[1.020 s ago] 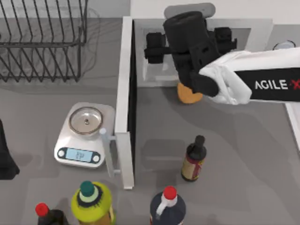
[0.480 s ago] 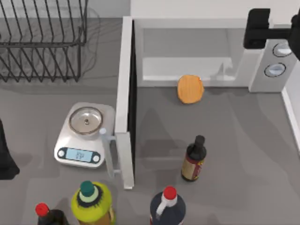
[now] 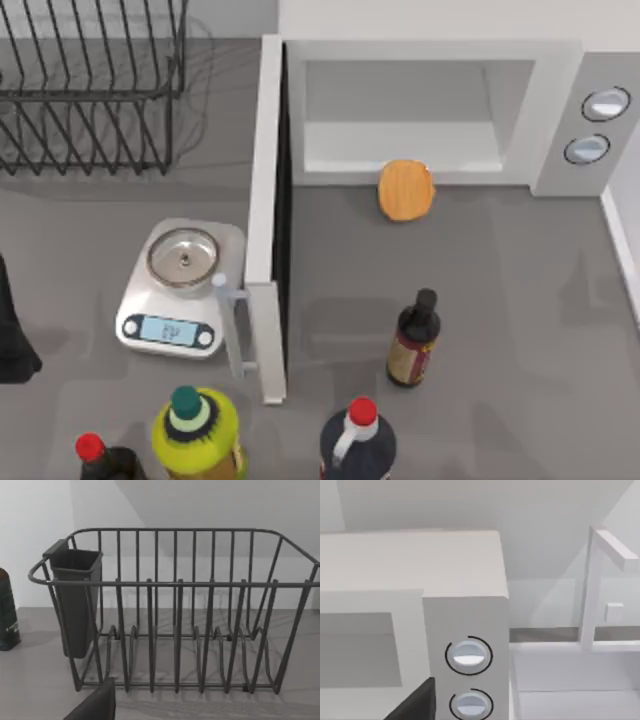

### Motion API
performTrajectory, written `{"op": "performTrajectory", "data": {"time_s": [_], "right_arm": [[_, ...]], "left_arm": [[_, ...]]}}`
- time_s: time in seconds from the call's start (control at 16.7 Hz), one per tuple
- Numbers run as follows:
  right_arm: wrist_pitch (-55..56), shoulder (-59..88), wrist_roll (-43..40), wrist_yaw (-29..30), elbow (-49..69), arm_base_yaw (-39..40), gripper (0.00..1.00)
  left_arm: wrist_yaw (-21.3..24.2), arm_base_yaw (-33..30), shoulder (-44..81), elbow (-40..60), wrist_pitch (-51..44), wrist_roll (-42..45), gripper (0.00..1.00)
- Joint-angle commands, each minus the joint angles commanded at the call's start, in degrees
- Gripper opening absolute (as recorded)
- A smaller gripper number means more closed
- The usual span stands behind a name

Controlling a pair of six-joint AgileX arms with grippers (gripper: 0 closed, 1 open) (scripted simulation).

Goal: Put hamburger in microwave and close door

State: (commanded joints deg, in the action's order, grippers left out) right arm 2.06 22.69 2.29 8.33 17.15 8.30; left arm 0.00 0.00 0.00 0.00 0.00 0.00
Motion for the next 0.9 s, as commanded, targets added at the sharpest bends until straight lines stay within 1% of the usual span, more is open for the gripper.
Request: {"op": "performTrajectory", "data": {"time_s": [0.18, 0.36, 0.48, 0.78, 0.9], "right_arm": [[-1.31, -12.87, -1.31, -4.41, -9.44, -4.42, 1.0], [-1.93, -20.48, -2.08, -7.42, -15.42, -7.41, 1.0], [-2.05, -22.54, -2.27, -8.27, -17.04, -8.25, 1.0], [-2.06, -22.69, -2.29, -8.33, -17.16, -8.3, 1.0], [-2.06, -22.69, -2.29, -8.33, -17.16, -8.3, 1.0]], "left_arm": [[0.0, 0.0, 0.0, 0.0, 0.0, 0.0, 1.0], [0.0, 0.0, 0.0, 0.0, 0.0, 0.0, 1.0], [0.0, 0.0, 0.0, 0.0, 0.0, 0.0, 1.0], [0.0, 0.0, 0.0, 0.0, 0.0, 0.0, 1.0], [0.0, 0.0, 0.0, 0.0, 0.0, 0.0, 0.85]]}}
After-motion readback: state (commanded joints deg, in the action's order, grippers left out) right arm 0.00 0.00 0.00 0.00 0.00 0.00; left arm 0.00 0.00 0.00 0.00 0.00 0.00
